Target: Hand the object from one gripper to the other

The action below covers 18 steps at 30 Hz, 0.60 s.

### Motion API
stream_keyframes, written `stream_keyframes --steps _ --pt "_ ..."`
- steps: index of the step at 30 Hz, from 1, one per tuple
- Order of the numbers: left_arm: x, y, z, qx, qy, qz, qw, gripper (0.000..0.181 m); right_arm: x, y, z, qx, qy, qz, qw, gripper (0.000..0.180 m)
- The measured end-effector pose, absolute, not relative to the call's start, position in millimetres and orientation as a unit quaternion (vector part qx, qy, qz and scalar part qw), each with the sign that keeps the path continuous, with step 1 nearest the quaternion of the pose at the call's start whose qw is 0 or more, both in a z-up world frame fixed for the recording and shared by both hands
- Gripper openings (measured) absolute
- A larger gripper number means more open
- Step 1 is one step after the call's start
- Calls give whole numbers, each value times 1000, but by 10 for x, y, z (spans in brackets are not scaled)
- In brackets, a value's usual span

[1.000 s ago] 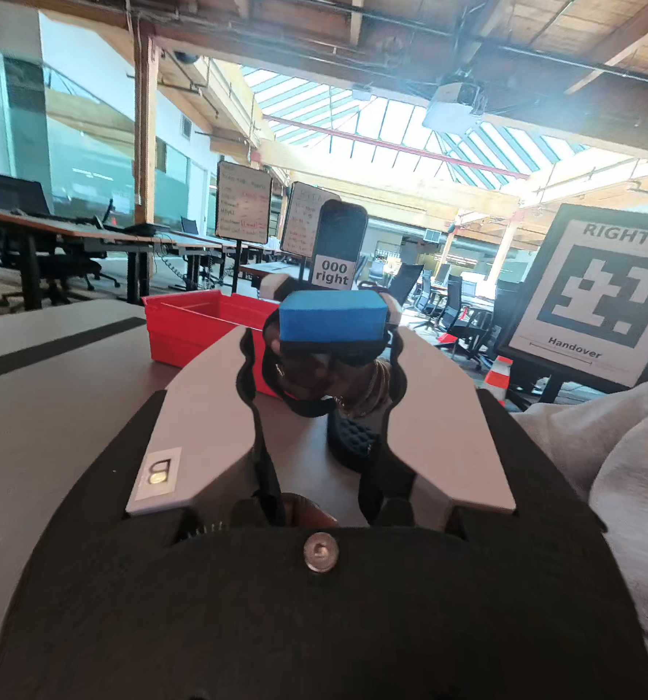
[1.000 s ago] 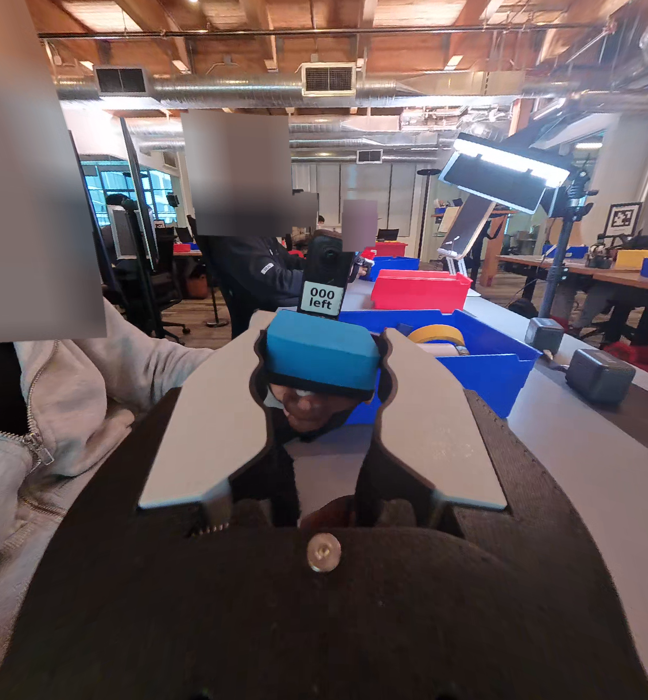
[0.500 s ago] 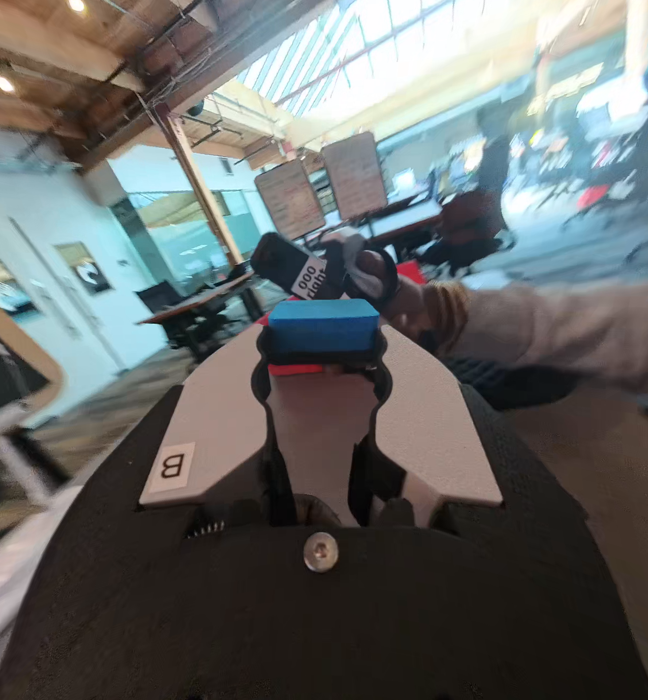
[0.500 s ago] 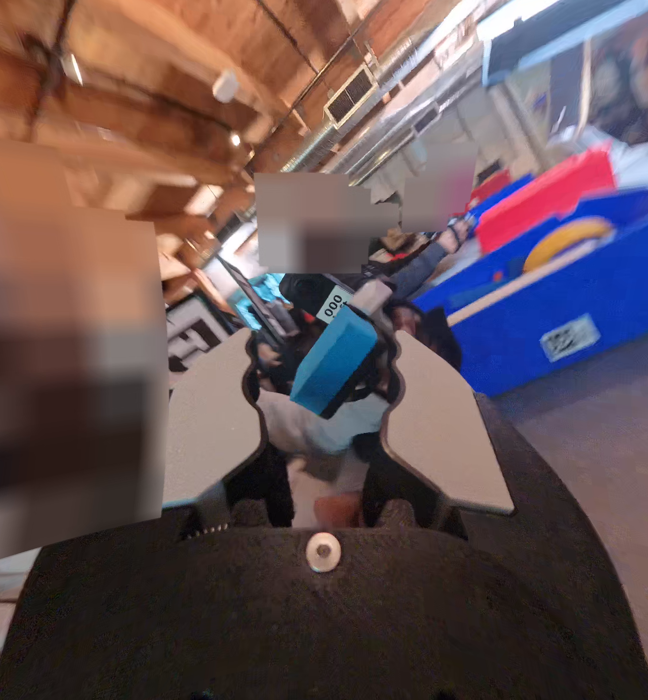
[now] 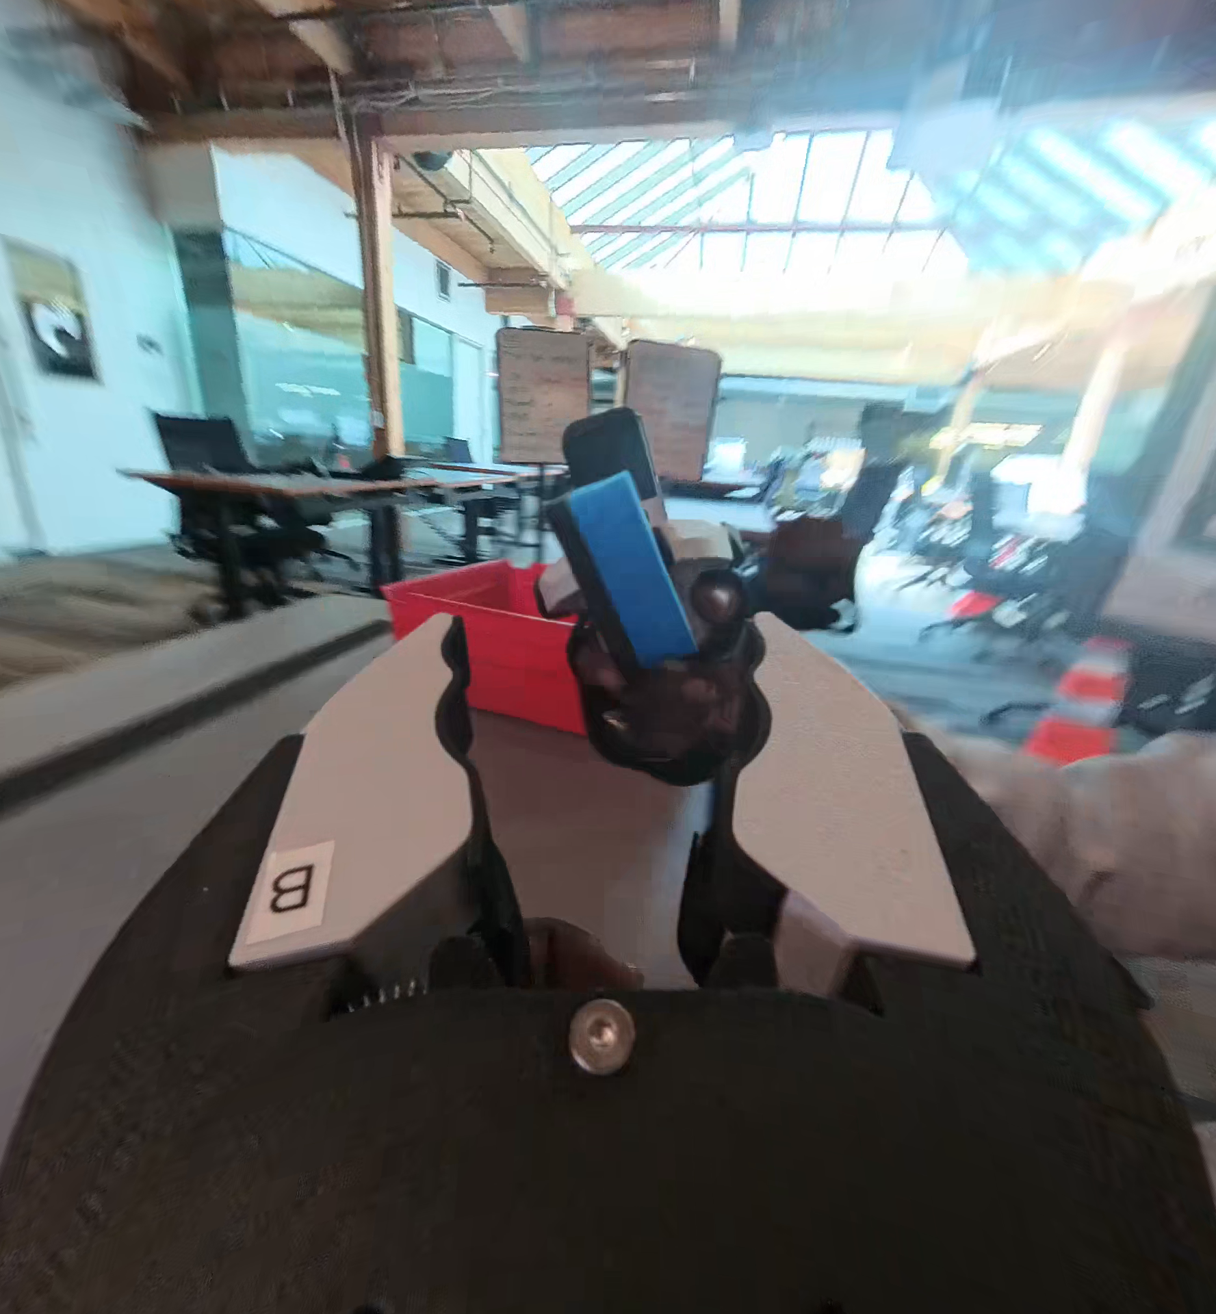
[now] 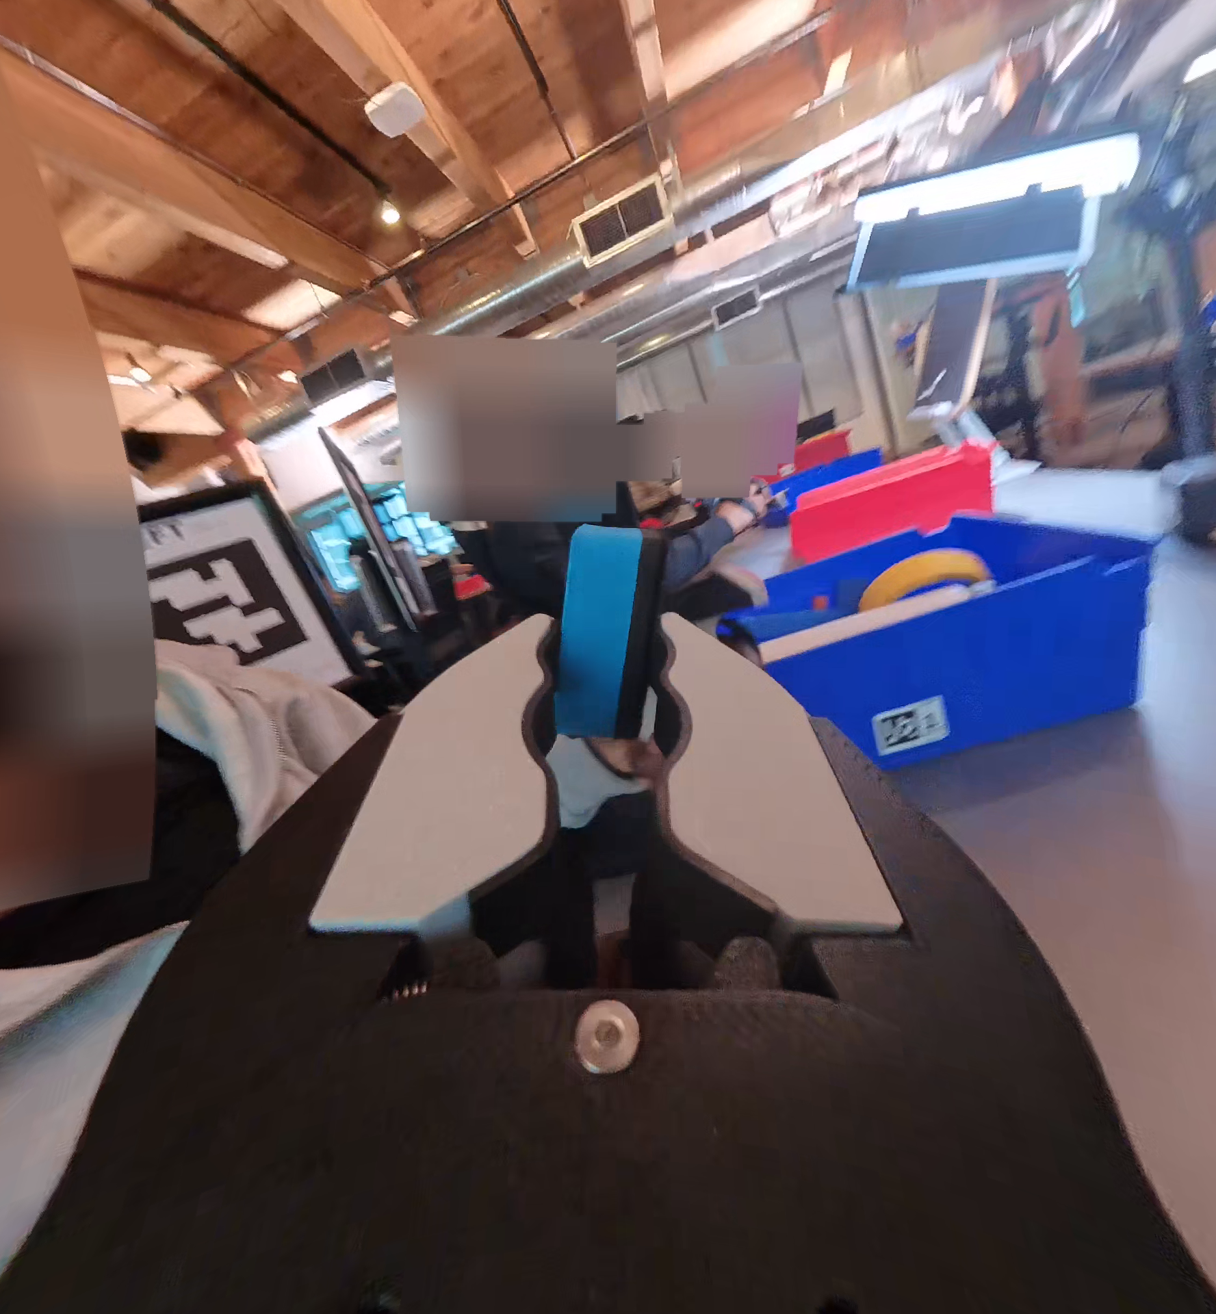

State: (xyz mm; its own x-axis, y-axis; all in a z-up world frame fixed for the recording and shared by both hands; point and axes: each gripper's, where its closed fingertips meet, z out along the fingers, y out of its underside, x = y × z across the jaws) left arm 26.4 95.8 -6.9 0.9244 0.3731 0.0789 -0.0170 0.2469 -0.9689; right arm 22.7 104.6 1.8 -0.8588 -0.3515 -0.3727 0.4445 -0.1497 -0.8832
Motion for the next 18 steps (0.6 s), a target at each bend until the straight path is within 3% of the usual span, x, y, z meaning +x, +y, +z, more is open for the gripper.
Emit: stream_keyframes --steps 1,5,11,13,16,18 --pt "266 954 -64 -590 -163 82 787 73 227 1057 46 27 597 -767 232 23" --pt "306 964 -39 -562 -182 -12 807 61 251 1032 47 -9 614 -776 144 24" --pt "334 983 -55 -573 -164 26 802 49 304 954 -47 -25 637 -759 134 24" --pt "357 988 -65 -578 -151 36 801 24 322 920 -97 -30 651 -748 126 24" --pt "360 967 -64 -590 -124 85 793 22 332 900 -120 -21 656 -741 138 24" --pt "356 951 -57 -600 -96 152 780 22 345 911 -104 2 645 -738 199 39"
